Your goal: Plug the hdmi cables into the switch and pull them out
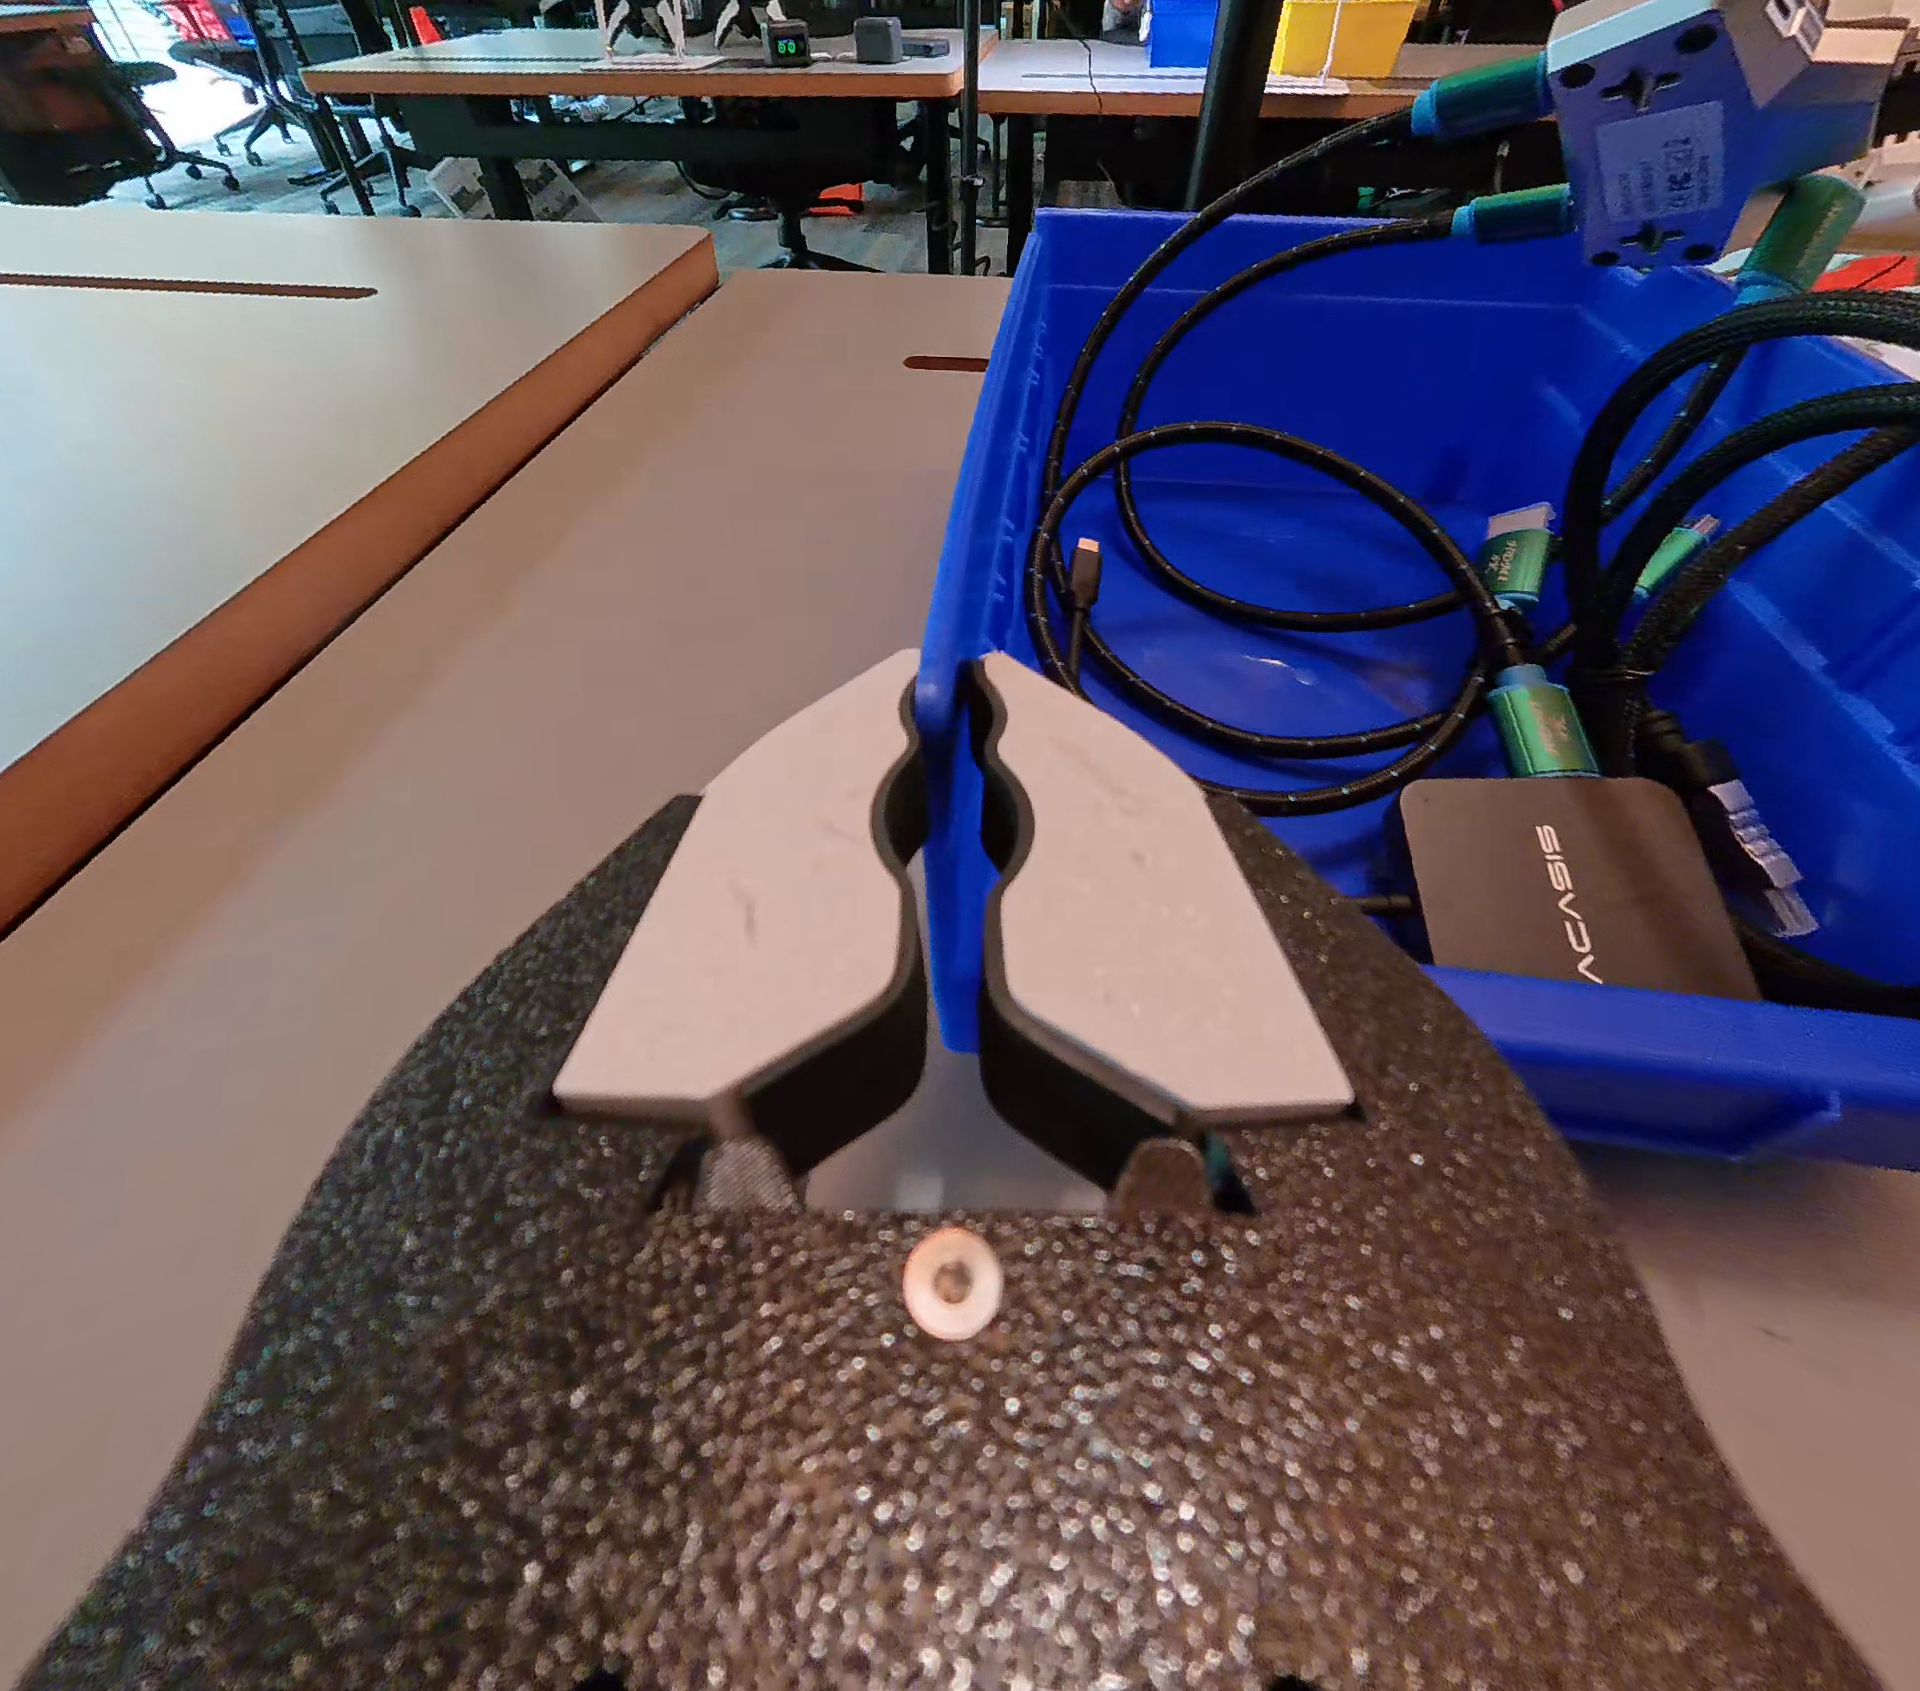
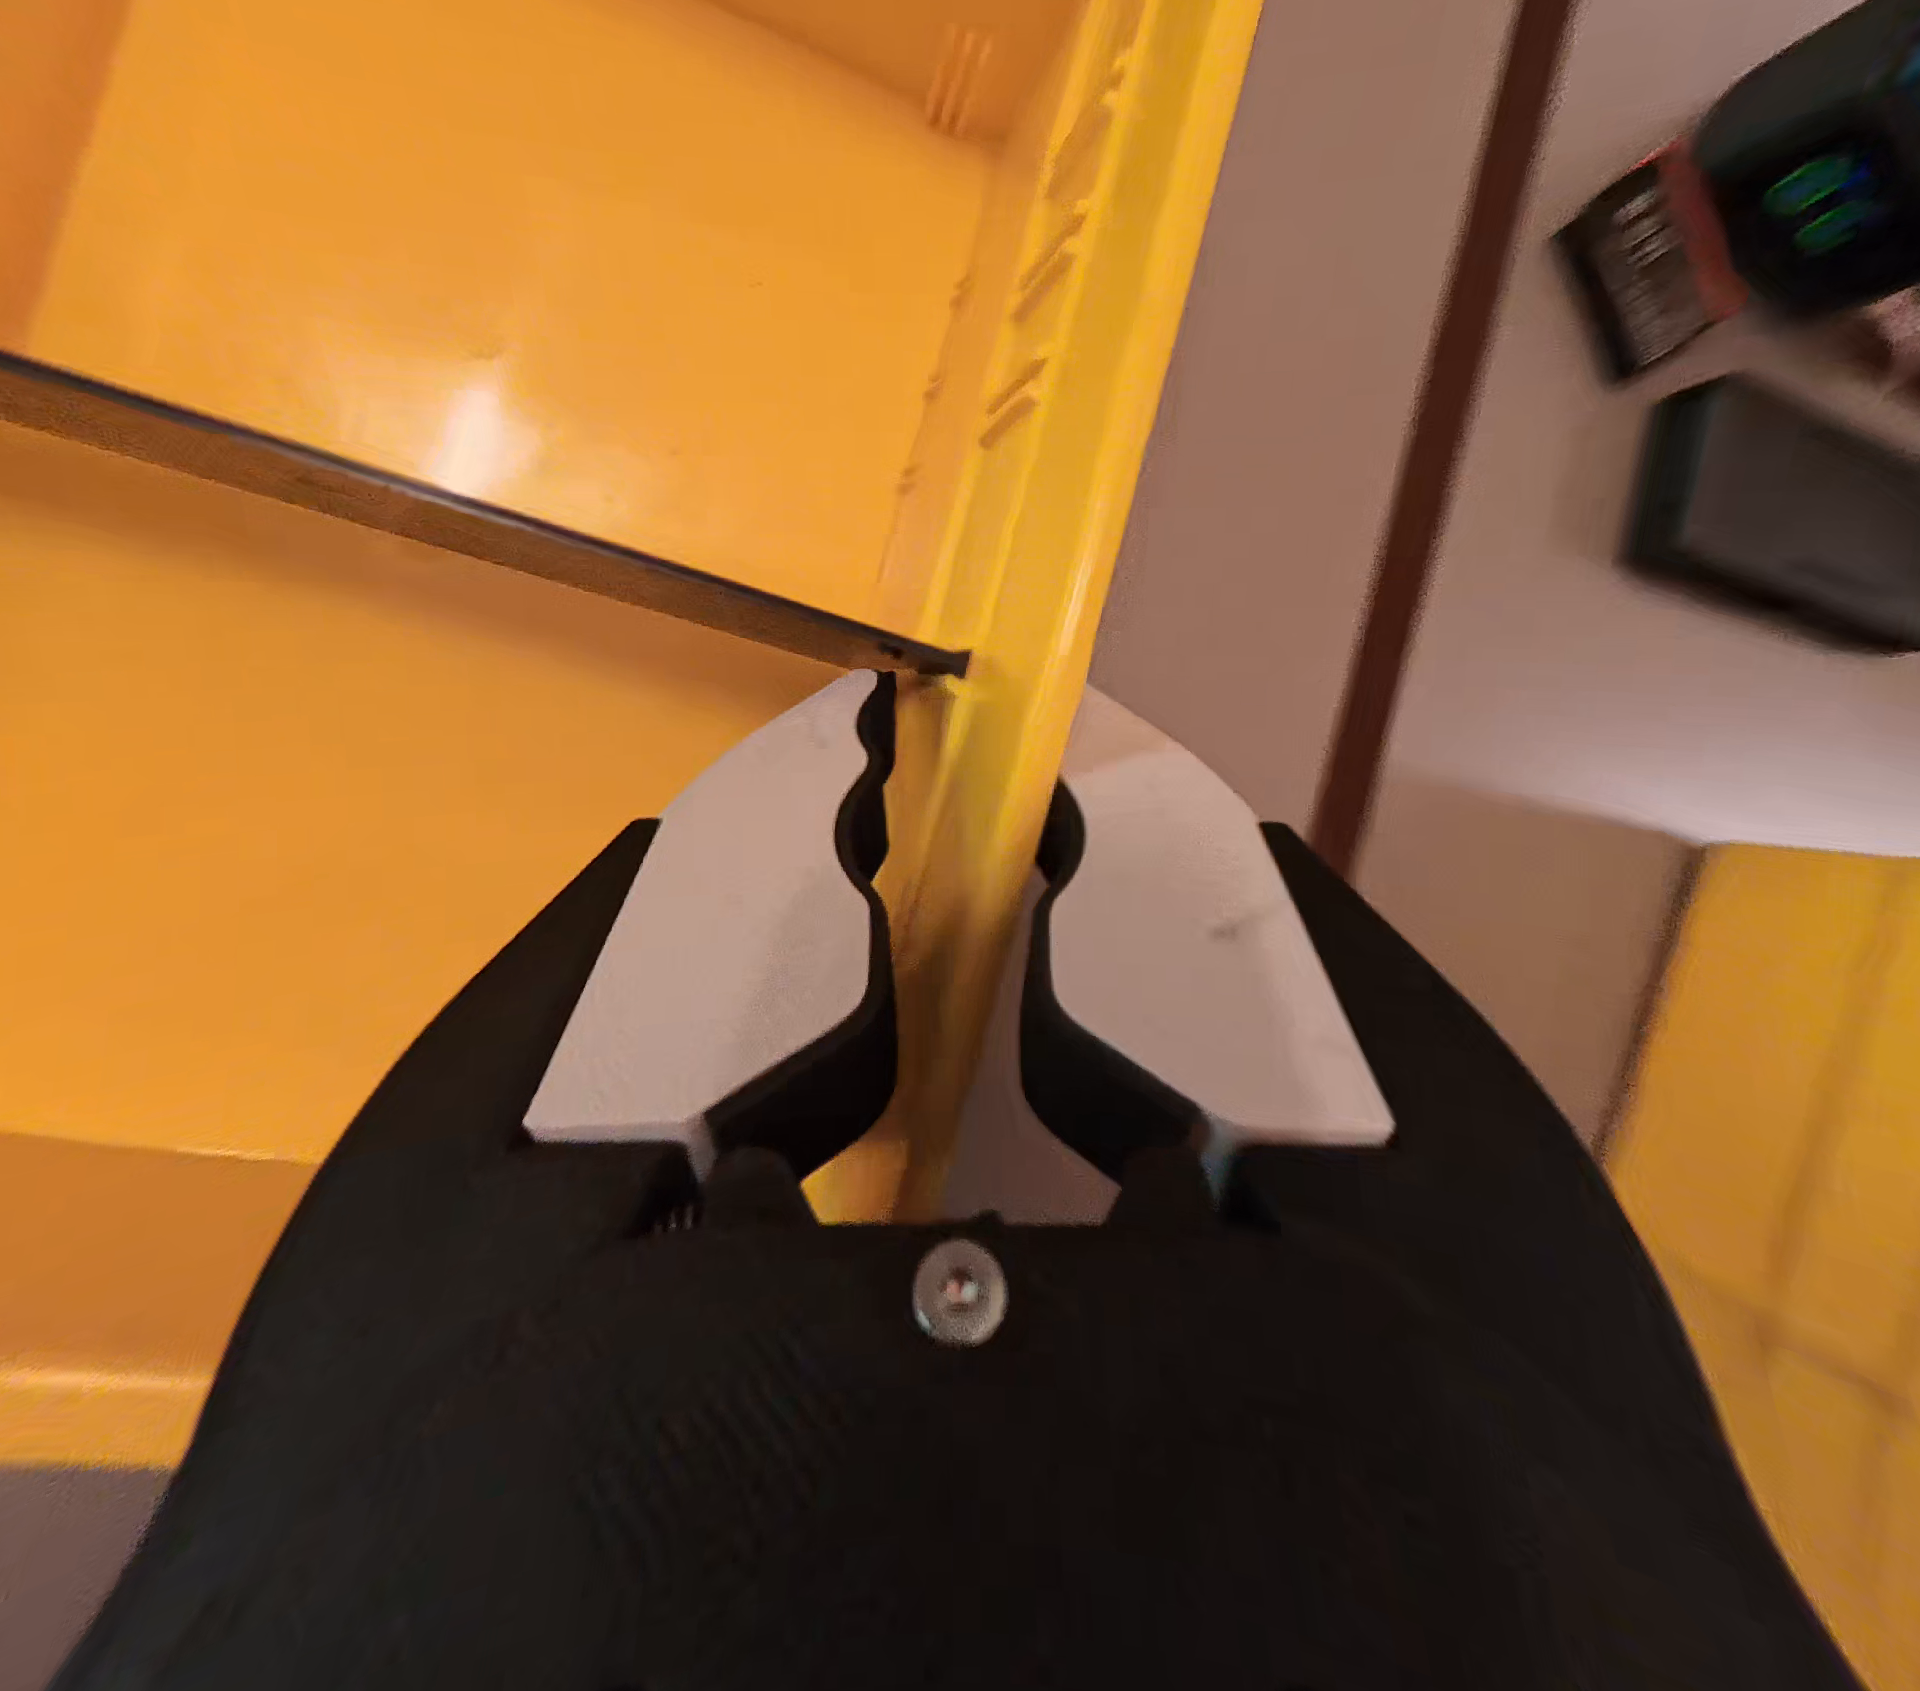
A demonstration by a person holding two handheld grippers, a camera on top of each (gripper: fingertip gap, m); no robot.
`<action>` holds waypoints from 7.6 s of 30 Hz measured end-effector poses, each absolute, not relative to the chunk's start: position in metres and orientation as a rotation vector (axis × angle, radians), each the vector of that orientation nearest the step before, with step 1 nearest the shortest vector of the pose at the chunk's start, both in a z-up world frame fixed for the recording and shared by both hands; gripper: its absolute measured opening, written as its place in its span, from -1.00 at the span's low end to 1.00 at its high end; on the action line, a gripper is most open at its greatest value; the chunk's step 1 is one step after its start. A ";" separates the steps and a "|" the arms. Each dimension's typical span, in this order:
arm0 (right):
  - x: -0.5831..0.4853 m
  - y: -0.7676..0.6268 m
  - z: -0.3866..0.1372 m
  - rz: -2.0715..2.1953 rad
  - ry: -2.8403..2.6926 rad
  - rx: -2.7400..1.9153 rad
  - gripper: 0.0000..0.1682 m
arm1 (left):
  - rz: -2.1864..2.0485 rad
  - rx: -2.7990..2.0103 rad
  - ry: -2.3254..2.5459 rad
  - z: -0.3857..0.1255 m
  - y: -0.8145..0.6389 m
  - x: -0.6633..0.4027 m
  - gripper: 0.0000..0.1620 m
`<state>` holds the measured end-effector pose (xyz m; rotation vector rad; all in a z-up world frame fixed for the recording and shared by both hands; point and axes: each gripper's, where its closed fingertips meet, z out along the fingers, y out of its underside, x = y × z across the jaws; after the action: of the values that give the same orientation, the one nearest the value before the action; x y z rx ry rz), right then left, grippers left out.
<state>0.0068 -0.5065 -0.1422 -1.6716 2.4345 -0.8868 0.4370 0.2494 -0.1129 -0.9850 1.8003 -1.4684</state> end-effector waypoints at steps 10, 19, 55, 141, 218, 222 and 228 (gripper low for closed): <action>0.009 -0.404 -0.004 -1.745 1.890 -1.465 0.13 | -1.317 -0.865 1.699 -0.086 0.248 0.424 -0.71; 0.029 -0.293 -0.044 -1.527 1.564 -1.476 0.12 | -1.247 -0.314 1.938 -0.024 0.138 0.409 -0.48; 0.040 -0.239 -0.036 -1.393 1.384 -1.550 0.03 | -0.702 0.339 1.357 0.190 0.100 0.426 -0.74; 0.123 -0.088 0.001 -0.174 1.036 -0.177 -0.75 | -2.270 0.262 1.720 -0.013 -0.046 0.128 -0.71; 0.056 -0.017 -0.046 -0.623 0.714 -1.796 -0.74 | -2.752 0.978 2.236 -0.045 0.002 0.114 -0.73; 0.049 -0.016 -0.055 -0.645 0.763 -1.941 -0.73 | -2.677 1.048 2.252 -0.050 0.006 0.109 -0.73; 0.026 -0.028 -0.046 -0.522 0.858 -2.035 -0.73 | -2.595 1.144 2.266 -0.050 -0.002 0.087 -0.72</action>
<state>0.0263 -0.0282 -0.0457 -2.0349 0.8584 -0.5222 0.0872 -0.0019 -0.0500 1.1438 2.2660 -2.5951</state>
